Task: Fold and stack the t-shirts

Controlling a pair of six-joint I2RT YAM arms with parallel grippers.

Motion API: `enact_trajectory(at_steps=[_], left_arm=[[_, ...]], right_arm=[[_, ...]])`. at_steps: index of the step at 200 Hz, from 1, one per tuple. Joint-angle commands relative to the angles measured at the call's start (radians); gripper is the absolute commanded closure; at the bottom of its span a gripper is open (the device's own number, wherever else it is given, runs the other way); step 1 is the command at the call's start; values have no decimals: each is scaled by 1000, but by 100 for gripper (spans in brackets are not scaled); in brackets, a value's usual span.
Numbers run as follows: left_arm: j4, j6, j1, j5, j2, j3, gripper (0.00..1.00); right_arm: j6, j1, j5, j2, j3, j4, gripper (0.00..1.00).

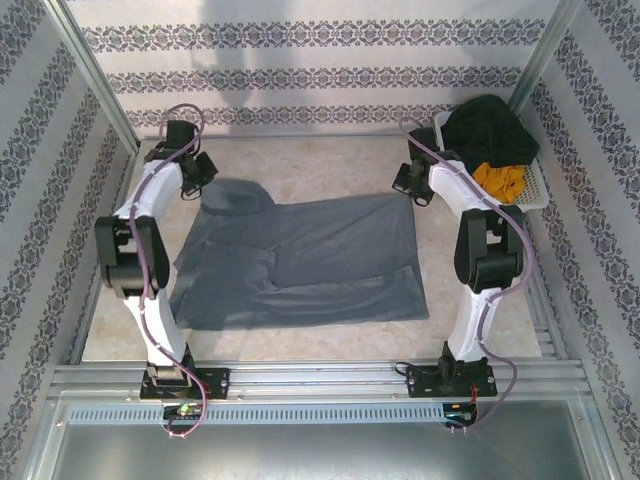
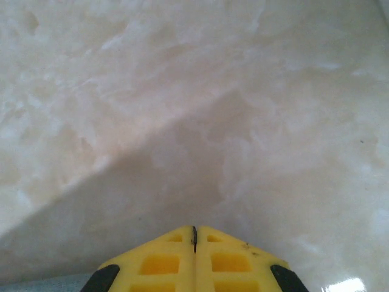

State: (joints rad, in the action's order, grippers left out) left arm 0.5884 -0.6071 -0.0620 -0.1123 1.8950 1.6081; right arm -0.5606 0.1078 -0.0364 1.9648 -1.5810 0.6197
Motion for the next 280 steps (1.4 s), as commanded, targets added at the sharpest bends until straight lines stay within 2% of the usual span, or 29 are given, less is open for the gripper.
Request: enact_trajectory(at_steps=[1,40,116,143,189,226,280], left_arm=[[-64,-34,-17,7,-131,-100,100],[-83,-75,-17,32,-360,-305,100],[105,-120,-18,235,-772,-590,100],[164,-147,-19,267,-876,-649,100],[275,-271,-16,266,-984,-749,100],[370,-351,-16,309,-1037,-794,100],[482,-415,-13,306,-1035,-811,100]], right_arm=[[21,9,14,-72,82,-14,100],[33,5,31,-174,224,-49,100],[-4,5,-9,-356,440,-39,100],[-13,7,-9,-421,518,-36,100],[-16,7,-3,-475,607,-19,100],[-19,8,0,-493,638,12,100],[-32,9,15,-500,686,63,100]])
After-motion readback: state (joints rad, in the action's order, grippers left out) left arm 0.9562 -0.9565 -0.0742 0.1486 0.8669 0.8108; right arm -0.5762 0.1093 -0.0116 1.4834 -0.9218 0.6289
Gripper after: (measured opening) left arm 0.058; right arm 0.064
